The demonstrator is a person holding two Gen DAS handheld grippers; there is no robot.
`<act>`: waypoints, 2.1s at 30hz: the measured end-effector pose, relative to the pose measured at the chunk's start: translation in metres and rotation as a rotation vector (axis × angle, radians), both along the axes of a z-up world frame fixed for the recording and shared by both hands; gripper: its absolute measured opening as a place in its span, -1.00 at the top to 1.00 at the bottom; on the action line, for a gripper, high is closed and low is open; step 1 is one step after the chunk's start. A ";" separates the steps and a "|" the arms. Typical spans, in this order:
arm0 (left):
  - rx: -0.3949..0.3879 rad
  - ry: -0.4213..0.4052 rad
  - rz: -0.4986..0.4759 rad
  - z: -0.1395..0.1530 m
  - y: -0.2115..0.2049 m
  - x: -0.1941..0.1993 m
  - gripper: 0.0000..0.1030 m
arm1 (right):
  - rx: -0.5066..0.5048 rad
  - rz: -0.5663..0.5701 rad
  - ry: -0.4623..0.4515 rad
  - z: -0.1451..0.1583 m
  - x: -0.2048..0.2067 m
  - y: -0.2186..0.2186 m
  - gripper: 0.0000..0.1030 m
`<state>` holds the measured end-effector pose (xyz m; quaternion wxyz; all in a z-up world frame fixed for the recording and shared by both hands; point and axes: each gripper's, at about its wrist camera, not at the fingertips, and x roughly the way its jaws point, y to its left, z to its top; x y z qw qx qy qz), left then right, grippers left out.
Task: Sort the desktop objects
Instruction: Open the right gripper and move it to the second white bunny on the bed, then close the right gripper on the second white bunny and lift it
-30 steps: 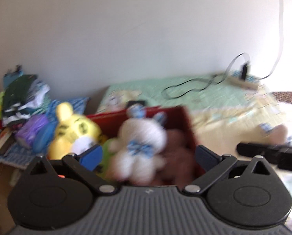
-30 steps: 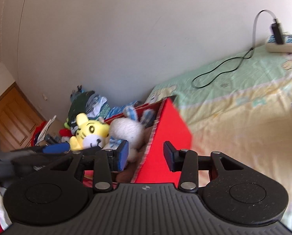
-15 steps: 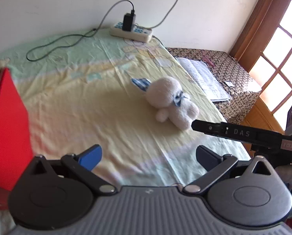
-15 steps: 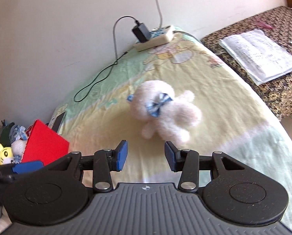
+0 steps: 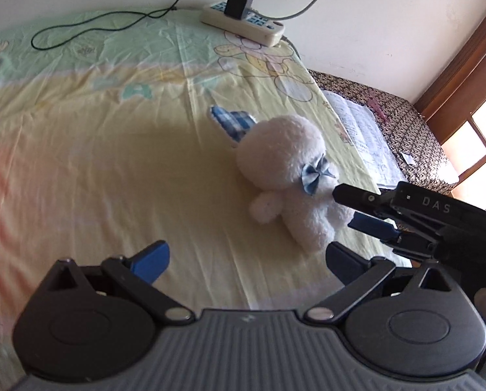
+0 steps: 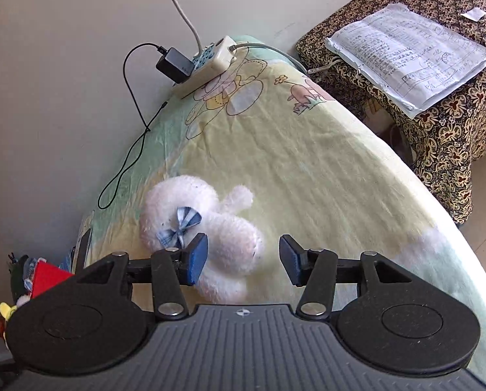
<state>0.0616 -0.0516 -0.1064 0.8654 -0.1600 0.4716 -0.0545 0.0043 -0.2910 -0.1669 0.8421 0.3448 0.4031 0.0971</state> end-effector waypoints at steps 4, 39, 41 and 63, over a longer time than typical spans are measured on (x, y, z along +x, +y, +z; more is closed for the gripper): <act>-0.021 0.015 0.022 -0.007 -0.009 0.015 -0.93 | 0.100 0.020 0.026 -0.007 0.012 -0.005 0.11; 0.076 0.007 -0.249 0.007 -0.026 -0.030 0.06 | 0.146 0.156 0.079 0.015 -0.056 -0.018 0.37; 0.093 -0.023 -0.203 0.014 -0.026 -0.010 0.01 | 0.128 0.114 0.036 0.023 -0.041 -0.023 0.21; 0.009 0.055 -0.275 -0.009 -0.063 0.065 0.00 | 0.163 0.120 0.077 0.002 0.022 0.002 -0.22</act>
